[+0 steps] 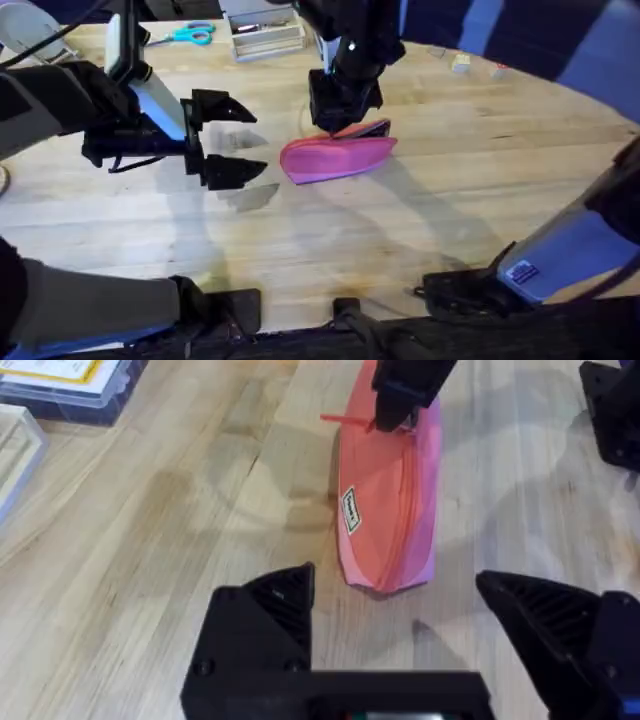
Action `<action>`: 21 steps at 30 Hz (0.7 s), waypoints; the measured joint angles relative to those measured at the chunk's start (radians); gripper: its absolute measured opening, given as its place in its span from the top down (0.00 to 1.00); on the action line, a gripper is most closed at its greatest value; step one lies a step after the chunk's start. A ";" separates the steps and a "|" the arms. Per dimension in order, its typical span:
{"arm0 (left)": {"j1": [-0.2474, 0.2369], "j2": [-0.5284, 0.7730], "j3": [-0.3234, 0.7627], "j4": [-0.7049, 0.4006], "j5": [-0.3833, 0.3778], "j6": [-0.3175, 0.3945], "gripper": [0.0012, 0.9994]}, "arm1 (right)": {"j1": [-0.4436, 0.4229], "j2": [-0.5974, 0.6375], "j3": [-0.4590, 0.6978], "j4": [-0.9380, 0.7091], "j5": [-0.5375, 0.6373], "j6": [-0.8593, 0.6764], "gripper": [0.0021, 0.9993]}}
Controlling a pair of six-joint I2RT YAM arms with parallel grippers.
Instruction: Unzip the bag, pick up the pens from the table one at a time and place them inside, then zip the bag closed.
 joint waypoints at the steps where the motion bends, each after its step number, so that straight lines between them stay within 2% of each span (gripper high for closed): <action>1: 0.000 0.000 0.000 0.000 0.000 0.000 0.01 | -0.001 -0.006 0.001 0.000 0.000 -0.002 0.97; 12: -0.005 0.000 0.000 0.000 0.000 0.000 0.01 | -0.003 -0.025 0.005 -0.004 0.000 -0.025 0.97; 21: -0.074 0.000 0.000 0.035 0.000 0.000 0.01 | -0.002 -0.025 0.014 -0.004 0.000 -0.036 0.97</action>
